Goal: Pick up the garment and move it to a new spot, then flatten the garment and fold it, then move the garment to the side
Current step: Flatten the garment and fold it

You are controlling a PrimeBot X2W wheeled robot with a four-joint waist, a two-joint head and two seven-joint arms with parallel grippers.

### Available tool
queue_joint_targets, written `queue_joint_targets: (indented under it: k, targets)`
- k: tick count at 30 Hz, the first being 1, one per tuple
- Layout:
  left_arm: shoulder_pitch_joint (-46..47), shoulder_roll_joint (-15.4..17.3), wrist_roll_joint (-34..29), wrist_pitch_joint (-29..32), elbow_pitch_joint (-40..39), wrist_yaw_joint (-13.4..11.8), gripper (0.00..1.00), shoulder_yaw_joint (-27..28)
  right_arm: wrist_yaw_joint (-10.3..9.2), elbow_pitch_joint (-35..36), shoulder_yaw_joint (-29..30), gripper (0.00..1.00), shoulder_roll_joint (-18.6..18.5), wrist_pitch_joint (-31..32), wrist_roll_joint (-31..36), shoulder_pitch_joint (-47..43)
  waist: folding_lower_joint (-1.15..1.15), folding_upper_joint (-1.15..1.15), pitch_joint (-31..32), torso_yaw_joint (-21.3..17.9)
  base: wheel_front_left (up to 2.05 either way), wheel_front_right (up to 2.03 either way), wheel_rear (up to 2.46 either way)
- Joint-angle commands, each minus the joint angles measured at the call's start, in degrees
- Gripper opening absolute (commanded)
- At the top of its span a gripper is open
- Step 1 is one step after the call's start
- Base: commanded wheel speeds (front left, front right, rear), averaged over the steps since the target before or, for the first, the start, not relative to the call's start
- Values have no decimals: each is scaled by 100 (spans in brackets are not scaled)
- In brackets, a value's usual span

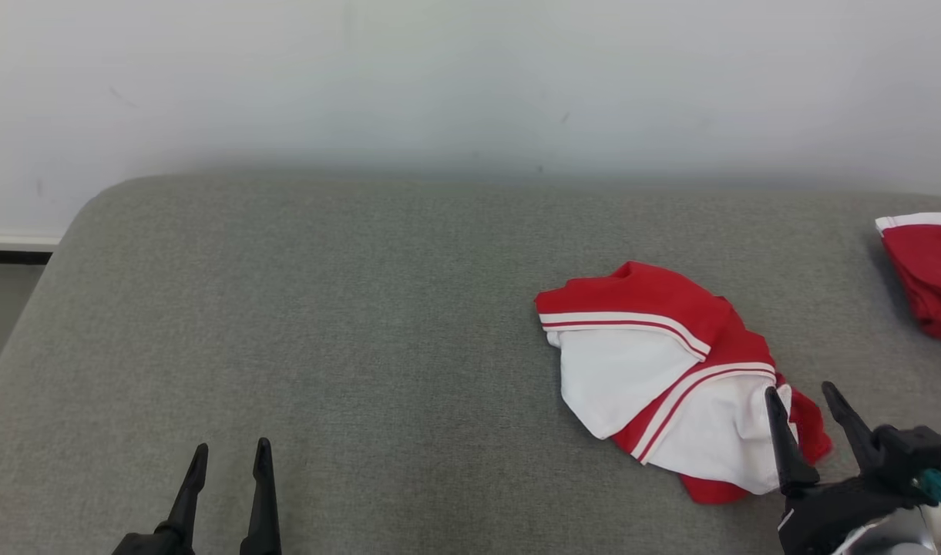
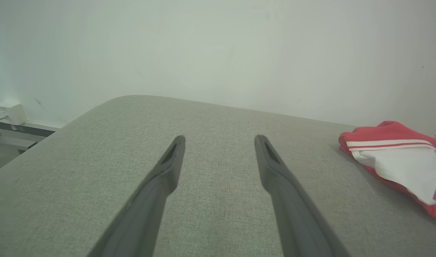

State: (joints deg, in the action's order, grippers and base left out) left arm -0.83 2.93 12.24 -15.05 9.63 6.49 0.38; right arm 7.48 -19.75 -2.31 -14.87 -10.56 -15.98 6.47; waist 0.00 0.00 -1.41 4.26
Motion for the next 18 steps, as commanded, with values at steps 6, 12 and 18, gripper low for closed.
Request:
queue_joint_targets:
  k: [6,12,18]
  targets:
    - [20,-5,78,-17,-5,-55,100,-95,5,-602,-210,100,-195,295,-95,386,0,0,-82,236,0,0,0]
    - [17,-6,125,-17,-17,-91,100,-127,5,-920,-308,15,-230,464,-203,528,0,0,-113,321,0,0,0]
    - [48,-4,136,-17,-53,-130,100,-117,5,-1064,-260,0,-198,365,-220,623,0,0,-160,320,0,0,0]
